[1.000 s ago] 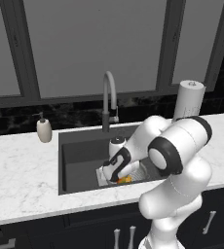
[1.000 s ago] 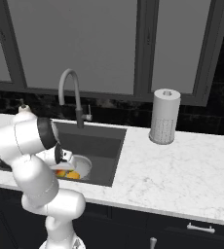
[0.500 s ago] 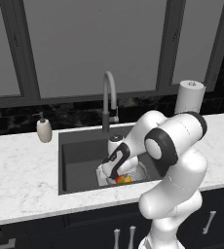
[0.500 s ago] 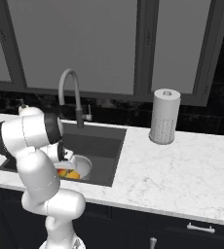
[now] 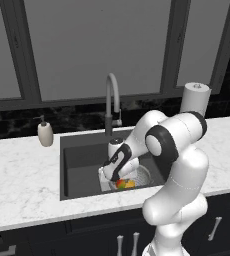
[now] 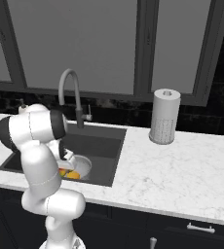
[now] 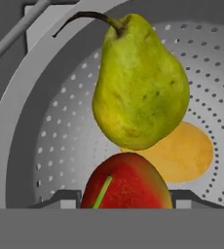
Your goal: Put the colander in the sink, put the pear, mango, mango in the colander, and turn on the sink faucet and pour water over the colander.
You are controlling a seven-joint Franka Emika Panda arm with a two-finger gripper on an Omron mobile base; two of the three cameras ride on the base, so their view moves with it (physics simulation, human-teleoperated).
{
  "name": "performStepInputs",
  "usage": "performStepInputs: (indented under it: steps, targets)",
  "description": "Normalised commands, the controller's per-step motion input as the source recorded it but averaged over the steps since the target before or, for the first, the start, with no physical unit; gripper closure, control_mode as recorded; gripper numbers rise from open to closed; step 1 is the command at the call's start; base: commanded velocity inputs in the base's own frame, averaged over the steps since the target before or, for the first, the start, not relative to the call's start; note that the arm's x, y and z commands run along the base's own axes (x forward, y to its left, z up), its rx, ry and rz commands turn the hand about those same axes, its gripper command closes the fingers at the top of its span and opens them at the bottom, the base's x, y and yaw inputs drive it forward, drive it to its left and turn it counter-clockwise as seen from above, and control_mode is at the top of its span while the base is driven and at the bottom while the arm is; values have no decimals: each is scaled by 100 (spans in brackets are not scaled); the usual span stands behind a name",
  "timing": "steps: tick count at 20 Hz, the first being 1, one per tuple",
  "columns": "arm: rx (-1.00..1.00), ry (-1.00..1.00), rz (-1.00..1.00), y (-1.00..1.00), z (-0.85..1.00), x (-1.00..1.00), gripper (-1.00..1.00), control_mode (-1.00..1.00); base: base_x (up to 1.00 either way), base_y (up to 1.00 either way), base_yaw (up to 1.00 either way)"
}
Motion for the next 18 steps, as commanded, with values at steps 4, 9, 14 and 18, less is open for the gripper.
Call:
performStepInputs:
  steps: [4, 9, 14, 18]
  targets:
    - [0, 5, -10, 2, -15, 12, 100, -100, 0, 0, 0]
    - [0, 5, -10, 8, -10, 16, 100, -100, 0, 0, 0]
    - [0, 2, -10, 14, -6, 11, 100, -100, 0, 0, 0]
    - [0, 0, -10, 1, -13, 1, 100, -100, 0, 0, 0]
